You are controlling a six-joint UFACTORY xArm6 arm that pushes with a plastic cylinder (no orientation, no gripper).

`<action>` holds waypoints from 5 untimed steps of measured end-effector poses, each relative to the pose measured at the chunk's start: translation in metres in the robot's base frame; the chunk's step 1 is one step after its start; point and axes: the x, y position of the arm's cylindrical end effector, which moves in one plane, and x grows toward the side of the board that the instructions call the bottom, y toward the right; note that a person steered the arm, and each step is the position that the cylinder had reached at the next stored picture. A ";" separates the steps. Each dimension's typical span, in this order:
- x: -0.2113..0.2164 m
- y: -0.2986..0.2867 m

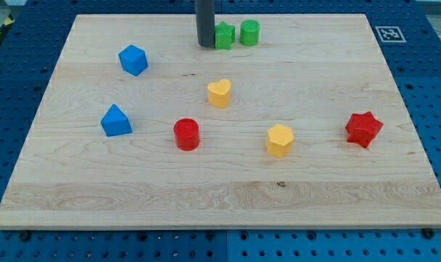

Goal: Push the blue cube towards the green star

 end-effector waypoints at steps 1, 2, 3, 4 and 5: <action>-0.002 0.009; -0.009 0.009; -0.021 -0.004; -0.037 -0.065; -0.034 -0.150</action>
